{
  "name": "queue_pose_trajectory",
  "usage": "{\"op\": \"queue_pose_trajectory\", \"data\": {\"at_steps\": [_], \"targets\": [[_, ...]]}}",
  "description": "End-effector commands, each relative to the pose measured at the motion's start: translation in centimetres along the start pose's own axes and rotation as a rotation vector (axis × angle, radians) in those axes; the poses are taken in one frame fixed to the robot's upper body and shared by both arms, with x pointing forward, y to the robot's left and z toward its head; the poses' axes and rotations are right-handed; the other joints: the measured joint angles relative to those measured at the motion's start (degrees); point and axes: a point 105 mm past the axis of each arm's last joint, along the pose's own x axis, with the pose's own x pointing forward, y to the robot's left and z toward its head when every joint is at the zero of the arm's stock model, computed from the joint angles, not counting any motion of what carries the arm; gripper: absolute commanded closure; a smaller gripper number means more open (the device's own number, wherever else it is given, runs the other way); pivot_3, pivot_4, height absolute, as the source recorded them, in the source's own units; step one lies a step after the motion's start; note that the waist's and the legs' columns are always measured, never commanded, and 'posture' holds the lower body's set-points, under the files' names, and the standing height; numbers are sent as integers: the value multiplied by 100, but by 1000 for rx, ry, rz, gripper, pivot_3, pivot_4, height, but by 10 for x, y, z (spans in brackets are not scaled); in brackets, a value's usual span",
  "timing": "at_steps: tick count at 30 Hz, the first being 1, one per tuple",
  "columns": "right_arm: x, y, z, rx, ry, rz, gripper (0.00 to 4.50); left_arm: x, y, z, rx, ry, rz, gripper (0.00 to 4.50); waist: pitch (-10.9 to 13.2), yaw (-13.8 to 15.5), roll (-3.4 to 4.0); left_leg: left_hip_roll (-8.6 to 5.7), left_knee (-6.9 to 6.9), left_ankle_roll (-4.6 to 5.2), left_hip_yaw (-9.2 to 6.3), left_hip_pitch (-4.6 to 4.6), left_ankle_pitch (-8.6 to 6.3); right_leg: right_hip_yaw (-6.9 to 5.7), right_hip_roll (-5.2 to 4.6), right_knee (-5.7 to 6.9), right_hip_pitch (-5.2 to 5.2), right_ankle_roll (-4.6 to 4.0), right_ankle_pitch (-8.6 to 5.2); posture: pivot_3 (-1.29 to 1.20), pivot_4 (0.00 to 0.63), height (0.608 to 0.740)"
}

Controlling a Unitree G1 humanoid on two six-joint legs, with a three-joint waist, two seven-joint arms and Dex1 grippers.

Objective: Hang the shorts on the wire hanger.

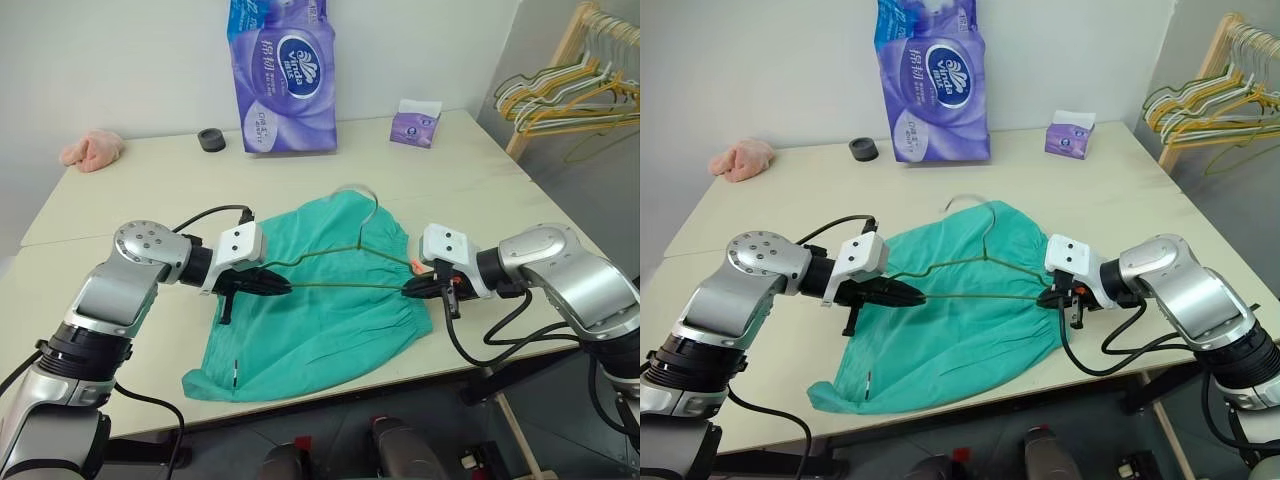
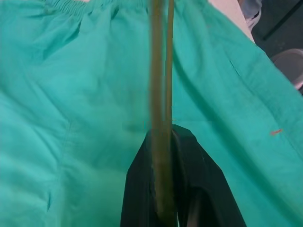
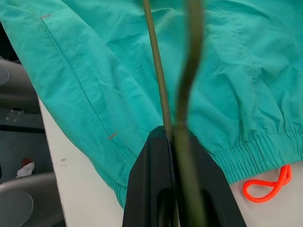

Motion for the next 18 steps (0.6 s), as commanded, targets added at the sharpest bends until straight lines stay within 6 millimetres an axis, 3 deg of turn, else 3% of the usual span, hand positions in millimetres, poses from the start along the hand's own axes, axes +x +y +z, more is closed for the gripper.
{"op": "queue_pose_trajectory", "data": {"at_steps": [1,6,10,15,18], "targets": [[-6,-5,9,-5,-36,-51,4476,2,-2,10,24,-44,-10,4500,0,0,0,0,0,0,0,0,0,1,0,0,0,0,0,-203,108,740],[-8,-6,8,17,-45,-66,4500,2,4,9,14,-70,19,3180,1,0,-1,0,0,0,0,0,0,0,0,0,0,0,0,-207,107,740],[-11,-7,4,45,-48,-80,4500,-3,22,11,14,-134,131,1963,1,7,-2,0,1,0,-1,0,0,-1,-1,0,0,0,0,-212,106,740],[-25,-3,-10,113,-46,-108,4500,-28,56,21,-65,-281,327,1963,4,18,-7,0,2,0,-2,-4,0,-3,-2,-1,0,0,1,-222,105,740],[-39,0,-27,201,-38,-152,4500,-41,67,14,-116,-296,393,1963,4,17,-7,0,1,-1,-4,-7,-1,-6,-4,-3,0,1,1,-233,105,740]]}}
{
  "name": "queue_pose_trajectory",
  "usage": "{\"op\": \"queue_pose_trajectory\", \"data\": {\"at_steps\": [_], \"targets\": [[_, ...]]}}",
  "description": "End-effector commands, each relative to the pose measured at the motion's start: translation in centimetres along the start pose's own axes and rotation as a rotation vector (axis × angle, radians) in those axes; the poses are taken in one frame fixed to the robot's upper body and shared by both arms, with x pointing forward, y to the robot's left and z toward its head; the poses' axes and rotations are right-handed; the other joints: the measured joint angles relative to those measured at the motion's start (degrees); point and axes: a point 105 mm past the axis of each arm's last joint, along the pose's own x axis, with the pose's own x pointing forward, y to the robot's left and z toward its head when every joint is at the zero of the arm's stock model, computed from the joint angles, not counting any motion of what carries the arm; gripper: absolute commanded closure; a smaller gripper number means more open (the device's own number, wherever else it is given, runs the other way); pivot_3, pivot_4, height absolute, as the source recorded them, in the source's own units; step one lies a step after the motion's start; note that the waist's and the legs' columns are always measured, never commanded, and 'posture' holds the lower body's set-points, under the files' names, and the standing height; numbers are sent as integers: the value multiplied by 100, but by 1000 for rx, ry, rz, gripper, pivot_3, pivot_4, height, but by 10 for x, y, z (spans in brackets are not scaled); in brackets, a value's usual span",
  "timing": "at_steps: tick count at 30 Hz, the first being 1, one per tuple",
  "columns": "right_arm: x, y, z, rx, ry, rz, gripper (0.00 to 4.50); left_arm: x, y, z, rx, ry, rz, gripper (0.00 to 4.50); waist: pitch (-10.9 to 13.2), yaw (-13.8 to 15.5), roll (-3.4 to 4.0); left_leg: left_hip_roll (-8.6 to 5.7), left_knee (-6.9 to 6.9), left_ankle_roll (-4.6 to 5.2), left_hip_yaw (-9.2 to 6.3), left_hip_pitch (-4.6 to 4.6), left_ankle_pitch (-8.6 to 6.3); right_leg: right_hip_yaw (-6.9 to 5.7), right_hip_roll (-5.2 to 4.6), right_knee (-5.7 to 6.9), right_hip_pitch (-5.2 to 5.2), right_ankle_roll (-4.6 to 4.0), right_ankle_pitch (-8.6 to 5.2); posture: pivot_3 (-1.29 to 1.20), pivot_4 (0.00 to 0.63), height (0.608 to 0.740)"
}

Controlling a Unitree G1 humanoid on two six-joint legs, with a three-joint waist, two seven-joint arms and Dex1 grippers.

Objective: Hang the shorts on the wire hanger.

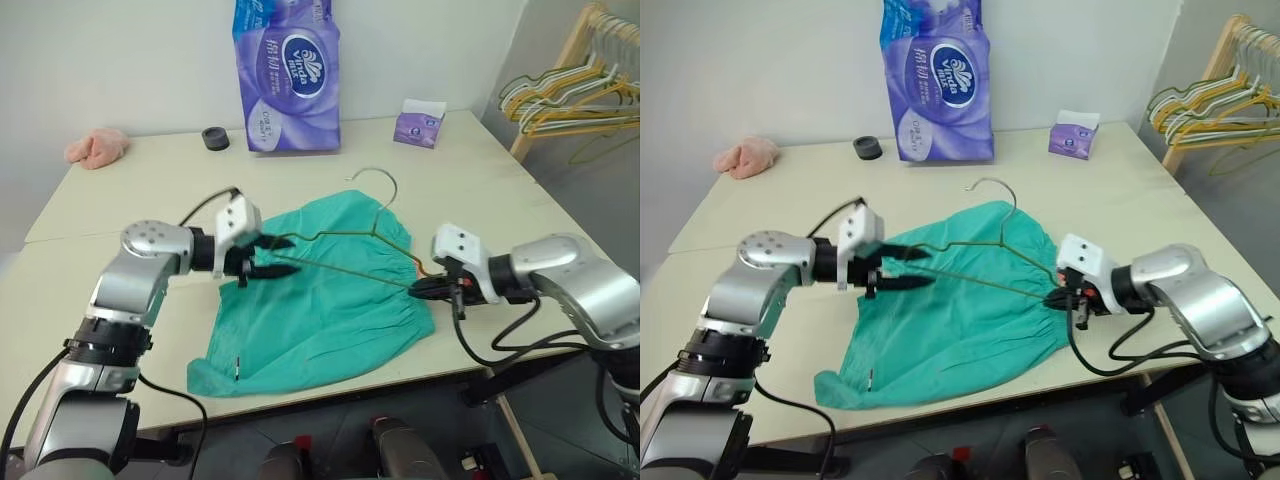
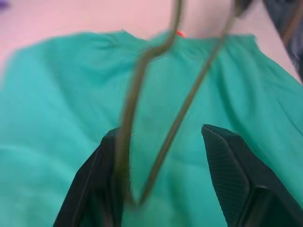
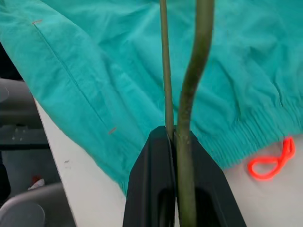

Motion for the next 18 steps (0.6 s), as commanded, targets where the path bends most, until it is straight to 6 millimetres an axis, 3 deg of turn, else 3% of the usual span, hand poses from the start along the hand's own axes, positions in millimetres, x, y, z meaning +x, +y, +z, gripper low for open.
{"op": "queue_pose_trajectory", "data": {"at_steps": [1,8,14,18], "targets": [[-22,-3,-3,45,-29,-74,4500,-15,16,5,-21,-32,78,1963,0,-2,0,0,0,-1,1,0,-1,0,0,0,0,0,0,-235,105,740],[-48,-3,-45,318,-42,-200,4500,-14,-2,-23,-61,39,-9,1963,0,-32,-1,0,-1,-7,4,1,-4,4,-1,1,-1,0,0,-266,110,740],[-65,4,-81,509,-26,-289,4500,0,-18,-30,-70,41,-86,1963,3,-35,-5,0,1,-7,9,2,-4,6,1,-2,4,1,-1,-293,116,740],[-64,8,-95,587,-17,-312,4500,6,-24,-32,-56,51,-119,1963,6,-49,-10,0,1,-7,15,2,-4,12,3,-4,5,2,-1,-299,119,740]]}}
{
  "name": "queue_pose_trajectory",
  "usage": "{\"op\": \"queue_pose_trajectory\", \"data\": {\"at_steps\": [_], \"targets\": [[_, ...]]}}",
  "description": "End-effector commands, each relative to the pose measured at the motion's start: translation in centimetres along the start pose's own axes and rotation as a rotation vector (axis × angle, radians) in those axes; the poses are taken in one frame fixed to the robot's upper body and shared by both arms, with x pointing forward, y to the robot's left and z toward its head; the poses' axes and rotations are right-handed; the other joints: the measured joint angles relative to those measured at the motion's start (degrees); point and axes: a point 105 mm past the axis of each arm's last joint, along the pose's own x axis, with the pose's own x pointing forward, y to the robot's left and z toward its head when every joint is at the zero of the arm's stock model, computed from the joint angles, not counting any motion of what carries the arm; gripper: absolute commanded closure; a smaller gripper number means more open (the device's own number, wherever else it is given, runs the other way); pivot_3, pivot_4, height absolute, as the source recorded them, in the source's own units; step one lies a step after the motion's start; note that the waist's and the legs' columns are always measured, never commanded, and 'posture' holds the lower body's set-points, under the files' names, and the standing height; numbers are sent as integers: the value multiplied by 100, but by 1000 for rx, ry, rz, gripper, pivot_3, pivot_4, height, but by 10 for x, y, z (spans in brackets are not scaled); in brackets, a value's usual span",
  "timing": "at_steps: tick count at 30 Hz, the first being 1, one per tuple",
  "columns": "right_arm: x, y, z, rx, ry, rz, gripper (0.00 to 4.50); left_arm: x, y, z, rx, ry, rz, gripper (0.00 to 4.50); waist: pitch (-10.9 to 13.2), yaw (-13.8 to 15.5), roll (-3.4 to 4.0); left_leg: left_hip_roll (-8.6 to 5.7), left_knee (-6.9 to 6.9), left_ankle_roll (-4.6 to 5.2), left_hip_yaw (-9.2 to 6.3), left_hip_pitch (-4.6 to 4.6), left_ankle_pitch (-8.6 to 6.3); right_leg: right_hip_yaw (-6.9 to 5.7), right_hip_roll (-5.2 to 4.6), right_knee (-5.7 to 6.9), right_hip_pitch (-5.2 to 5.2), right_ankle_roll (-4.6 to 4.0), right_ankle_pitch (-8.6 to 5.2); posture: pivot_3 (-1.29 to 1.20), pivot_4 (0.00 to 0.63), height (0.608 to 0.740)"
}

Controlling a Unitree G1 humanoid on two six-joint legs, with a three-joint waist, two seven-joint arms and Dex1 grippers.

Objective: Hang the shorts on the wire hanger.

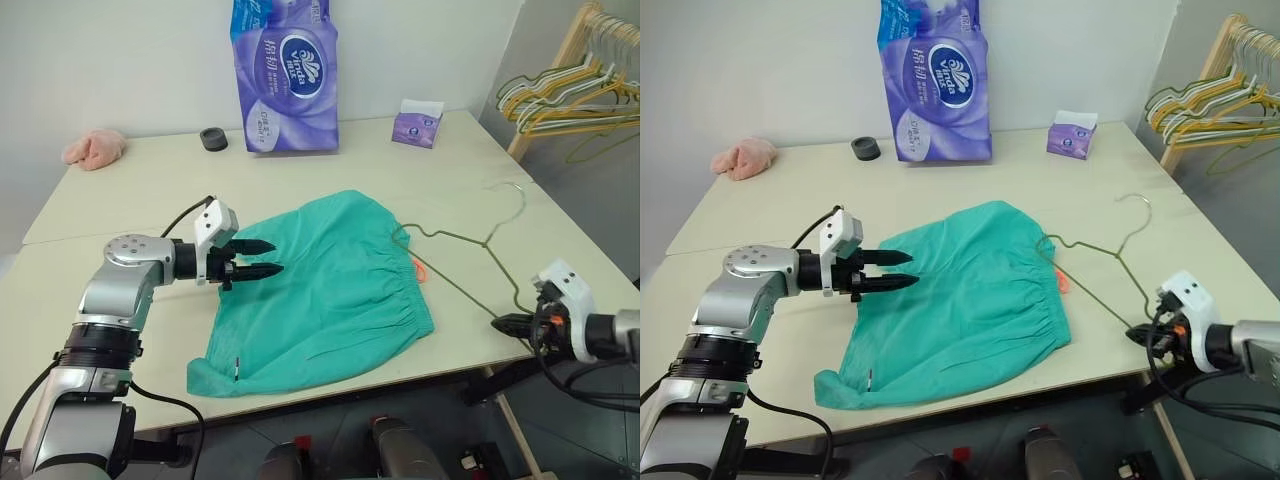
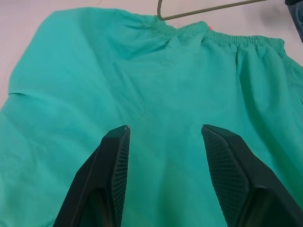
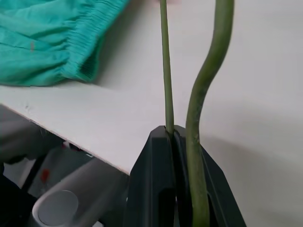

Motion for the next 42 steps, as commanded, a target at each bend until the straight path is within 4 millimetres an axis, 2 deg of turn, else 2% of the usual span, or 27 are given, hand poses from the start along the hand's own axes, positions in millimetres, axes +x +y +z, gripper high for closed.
{"op": "queue_pose_trajectory", "data": {"at_steps": [1,9,13,20,28,33,36,39,42], "targets": [[-4,-2,1,17,-21,-31,4500,3,-5,11,76,-5,-31,1963,3,-17,-3,0,0,0,0,0,0,0,1,0,0,0,0,-301,120,740],[-3,5,-7,53,18,0,4500,5,-7,9,86,3,-45,1963,5,-136,-7,2,-5,0,0,0,0,1,4,-2,-1,2,-1,-299,120,740],[-3,17,-4,21,26,59,4500,4,-8,8,87,5,-47,1963,6,-141,-8,2,-5,0,1,-1,0,0,4,-3,-1,3,-2,-296,120,740],[1,37,11,-84,10,115,4500,4,-7,8,92,4,-40,1963,10,-144,-14,2,-6,0,1,-1,-1,-2,5,-6,-1,6,-3,-295,122,740],[12,51,13,-234,54,139,4500,4,-3,9,98,-1,-16,1963,19,-143,-19,4,-7,0,-1,-5,-1,-2,5,-32,5,9,-2,-291,123,740],[20,48,10,-378,94,96,4500,4,-3,8,100,-3,-3,1963,31,-140,-23,3,-7,-2,-1,-5,-2,-2,2,-58,20,15,2,-286,123,740],[21,41,18,-509,90,32,4500,4,-1,7,102,-5,15,1963,41,-140,-27,2,-6,-4,1,-5,-3,-2,0,-61,20,15,2,-283,122,740],[21,33,33,-597,47,-38,4500,4,0,6,100,-6,29,1963,48,-146,-30,3,-7,-5,-1,-5,-4,-1,0,-60,20,16,3,-283,122,740],[21,34,51,-670,-21,-72,4500,4,0,5,98,-9,36,1963,50,-146,-30,3,-6,-5,-3,-4,-3,-2,0,-58,20,16,3,-287,121,740]]}}
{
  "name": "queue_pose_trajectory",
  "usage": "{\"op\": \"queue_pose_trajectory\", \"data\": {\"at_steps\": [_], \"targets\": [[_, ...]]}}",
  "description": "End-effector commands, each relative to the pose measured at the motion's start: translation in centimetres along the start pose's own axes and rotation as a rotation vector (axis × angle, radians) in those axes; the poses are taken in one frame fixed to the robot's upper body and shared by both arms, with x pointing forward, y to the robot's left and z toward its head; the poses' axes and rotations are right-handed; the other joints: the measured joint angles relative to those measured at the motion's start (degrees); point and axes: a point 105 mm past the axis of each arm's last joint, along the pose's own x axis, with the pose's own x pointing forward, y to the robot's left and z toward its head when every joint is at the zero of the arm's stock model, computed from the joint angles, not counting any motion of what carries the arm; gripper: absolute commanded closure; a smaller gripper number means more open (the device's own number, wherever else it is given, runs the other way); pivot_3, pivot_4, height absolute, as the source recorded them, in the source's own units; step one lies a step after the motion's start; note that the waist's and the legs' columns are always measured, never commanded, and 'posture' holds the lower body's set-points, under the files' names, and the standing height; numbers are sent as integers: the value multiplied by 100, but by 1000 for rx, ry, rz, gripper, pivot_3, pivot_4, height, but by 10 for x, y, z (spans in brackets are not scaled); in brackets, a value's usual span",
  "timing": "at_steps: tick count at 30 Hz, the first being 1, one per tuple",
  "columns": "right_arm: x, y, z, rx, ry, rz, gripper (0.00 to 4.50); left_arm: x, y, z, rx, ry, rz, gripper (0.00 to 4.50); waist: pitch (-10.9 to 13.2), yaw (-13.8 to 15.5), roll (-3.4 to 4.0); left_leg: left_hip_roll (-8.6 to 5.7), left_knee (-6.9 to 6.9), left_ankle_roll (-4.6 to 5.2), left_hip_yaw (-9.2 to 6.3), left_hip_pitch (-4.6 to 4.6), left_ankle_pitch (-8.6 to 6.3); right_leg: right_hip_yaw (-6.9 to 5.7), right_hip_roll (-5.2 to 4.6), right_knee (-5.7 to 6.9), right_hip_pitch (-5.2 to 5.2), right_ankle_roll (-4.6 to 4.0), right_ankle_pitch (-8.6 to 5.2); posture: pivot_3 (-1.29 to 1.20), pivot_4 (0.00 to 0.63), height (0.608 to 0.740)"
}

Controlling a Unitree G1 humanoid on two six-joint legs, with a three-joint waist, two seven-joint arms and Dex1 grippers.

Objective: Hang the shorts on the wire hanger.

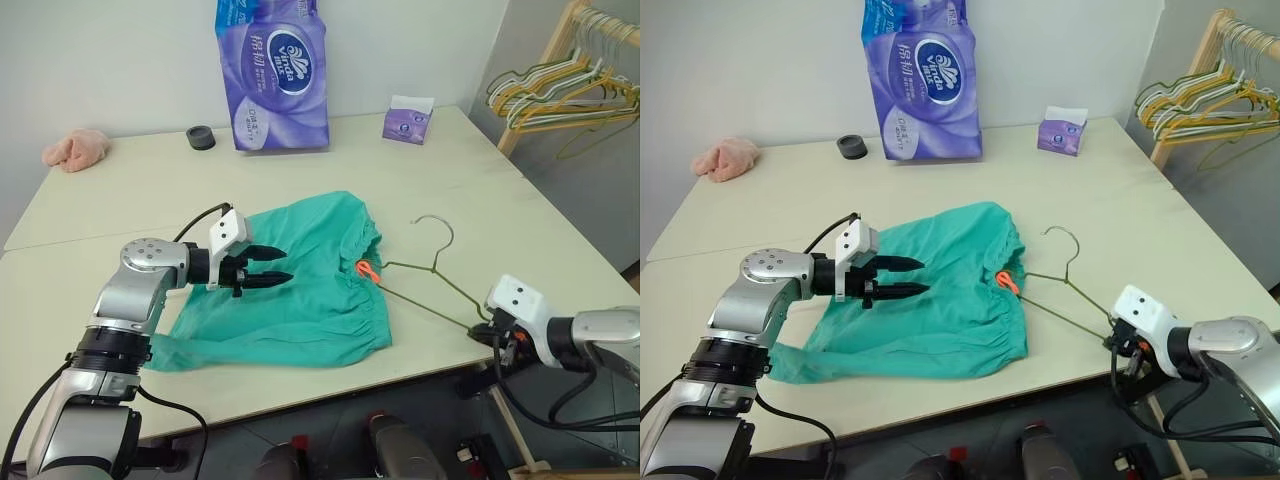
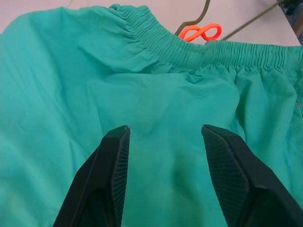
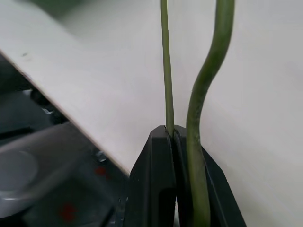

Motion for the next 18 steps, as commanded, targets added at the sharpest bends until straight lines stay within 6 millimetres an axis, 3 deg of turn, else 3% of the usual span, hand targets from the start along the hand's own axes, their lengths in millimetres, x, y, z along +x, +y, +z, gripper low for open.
{"op": "queue_pose_trajectory", "data": {"at_steps": [1,5,10,18], "targets": [[-4,-10,24,-114,-78,-72,4500,-3,4,6,26,-24,31,1963,1,0,0,0,0,0,0,0,0,1,0,0,0,0,0,-289,122,740],[-2,-10,34,-165,-105,-95,4500,-2,7,5,28,-25,56,1963,3,6,-1,0,0,-1,-4,-1,0,-1,0,-1,0,0,0,-289,122,740],[3,-20,30,-207,-77,-160,4500,-3,13,1,23,-17,90,1963,5,6,0,0,0,-3,-2,-2,-2,-1,-4,-2,0,0,0,-288,121,740],[18,9,12,263,-81,55,4500,-1,11,-1,24,-15,88,1963,4,7,-2,0,1,-2,-7,-1,-1,-3,-4,4,0,-2,1,-290,115,740]]}}
